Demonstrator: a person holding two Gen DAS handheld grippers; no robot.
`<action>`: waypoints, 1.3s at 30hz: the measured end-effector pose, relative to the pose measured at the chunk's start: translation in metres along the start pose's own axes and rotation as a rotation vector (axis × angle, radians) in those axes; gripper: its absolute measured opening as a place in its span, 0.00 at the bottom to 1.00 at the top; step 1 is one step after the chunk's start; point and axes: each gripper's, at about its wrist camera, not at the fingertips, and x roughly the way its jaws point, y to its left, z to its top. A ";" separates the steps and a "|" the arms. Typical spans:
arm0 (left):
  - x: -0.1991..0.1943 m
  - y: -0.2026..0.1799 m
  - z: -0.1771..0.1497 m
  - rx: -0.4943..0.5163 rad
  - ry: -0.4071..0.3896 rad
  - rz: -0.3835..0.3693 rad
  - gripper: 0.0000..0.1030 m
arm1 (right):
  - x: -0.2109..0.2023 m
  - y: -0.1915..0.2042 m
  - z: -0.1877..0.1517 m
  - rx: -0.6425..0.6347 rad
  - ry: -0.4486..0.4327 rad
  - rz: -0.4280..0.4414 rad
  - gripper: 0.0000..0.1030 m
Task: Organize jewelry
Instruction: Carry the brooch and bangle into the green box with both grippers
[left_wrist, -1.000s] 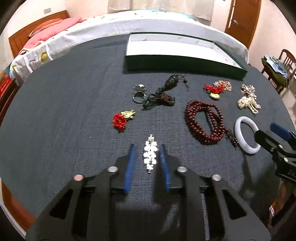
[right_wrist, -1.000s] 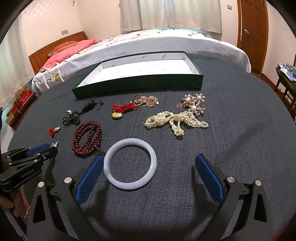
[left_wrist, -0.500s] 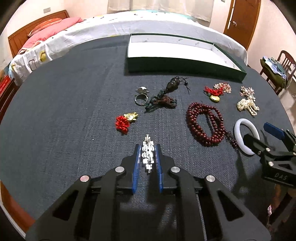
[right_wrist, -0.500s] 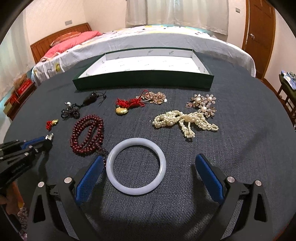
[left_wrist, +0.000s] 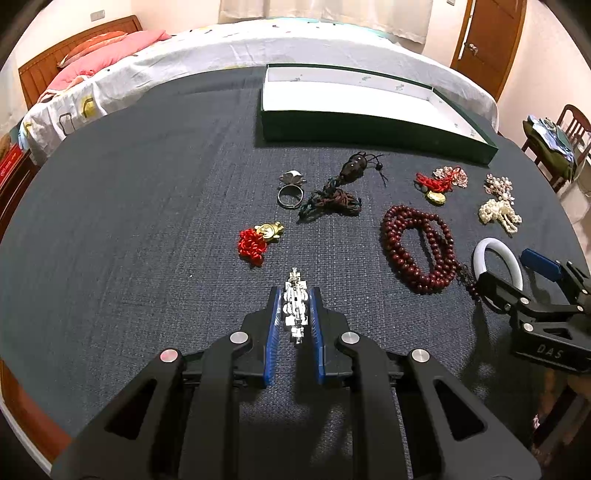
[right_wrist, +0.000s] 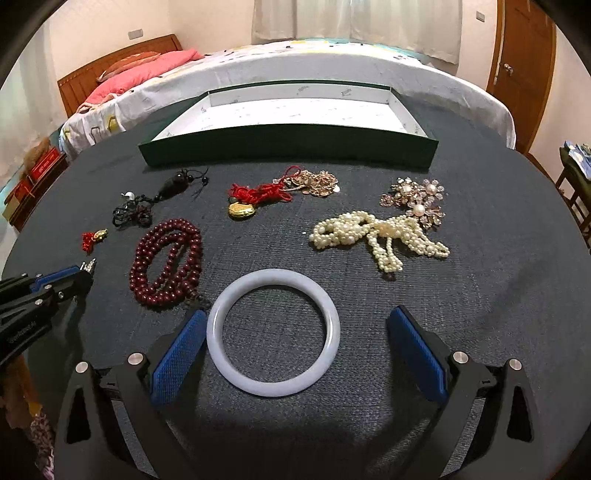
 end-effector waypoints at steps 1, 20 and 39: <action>0.000 0.000 0.000 0.000 0.000 0.000 0.15 | -0.001 0.000 -0.001 -0.002 -0.002 0.001 0.92; -0.003 0.000 0.001 0.002 -0.012 0.004 0.15 | -0.015 -0.003 -0.004 -0.020 -0.032 0.009 0.66; -0.028 -0.014 0.045 0.013 -0.096 -0.041 0.15 | -0.042 -0.018 0.046 0.013 -0.159 0.033 0.66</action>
